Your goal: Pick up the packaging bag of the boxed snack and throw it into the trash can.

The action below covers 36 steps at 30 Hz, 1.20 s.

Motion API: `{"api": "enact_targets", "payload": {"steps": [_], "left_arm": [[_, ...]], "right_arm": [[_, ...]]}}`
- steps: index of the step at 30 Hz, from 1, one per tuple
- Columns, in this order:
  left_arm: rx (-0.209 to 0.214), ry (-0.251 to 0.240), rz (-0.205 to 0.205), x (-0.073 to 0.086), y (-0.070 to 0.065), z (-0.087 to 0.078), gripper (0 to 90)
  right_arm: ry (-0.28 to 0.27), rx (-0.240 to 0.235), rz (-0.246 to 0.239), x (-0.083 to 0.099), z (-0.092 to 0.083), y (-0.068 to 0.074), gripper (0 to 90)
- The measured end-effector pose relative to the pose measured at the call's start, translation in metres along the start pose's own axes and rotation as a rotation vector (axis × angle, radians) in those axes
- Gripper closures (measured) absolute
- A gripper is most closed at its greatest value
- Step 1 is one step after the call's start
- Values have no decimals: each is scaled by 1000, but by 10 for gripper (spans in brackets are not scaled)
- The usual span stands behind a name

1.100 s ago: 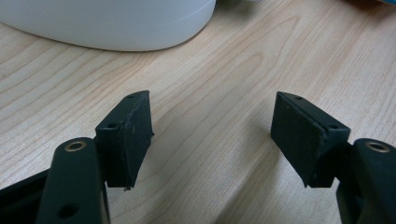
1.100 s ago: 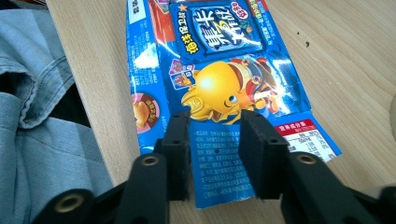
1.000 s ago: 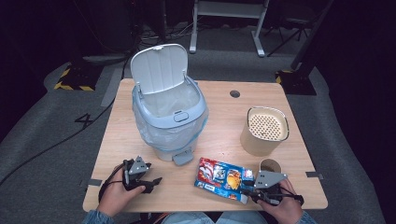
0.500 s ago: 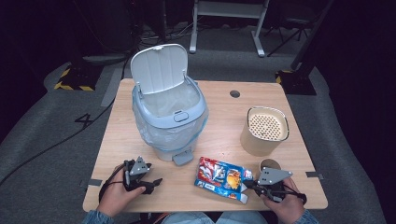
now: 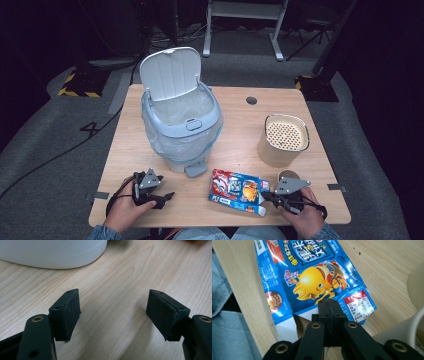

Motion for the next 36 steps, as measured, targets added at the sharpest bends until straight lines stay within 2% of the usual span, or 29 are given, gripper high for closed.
{"api": "enact_targets", "payload": {"steps": [6,11,23,32,36], "left_arm": [[1,0,0,0,0,0,277],[1,0,-1,0,0,0,277],[1,0,-3,-1,1,1,277],[0,0,-2,-1,1,1,277],[2,1,-4,-1,1,1,274]], "right_arm": [[-44,-43,48,-4,-6,2,900],[-115,-86,81,-13,-16,4,900],[-242,-134,111,-38,-42,3,900],[-341,-194,160,-55,-60,-4,900],[-376,-202,170,-61,-68,-7,900]]}}
Point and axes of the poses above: each handheld gripper's, and its own axes: z roughly forward along the jaws, x roughly out of its underside, y roughly to its left, the point moved 6 cm from there along z, roughly forward along the jaws, and after that the axes turned 2 degrees about -z, right-handed, at the moved point
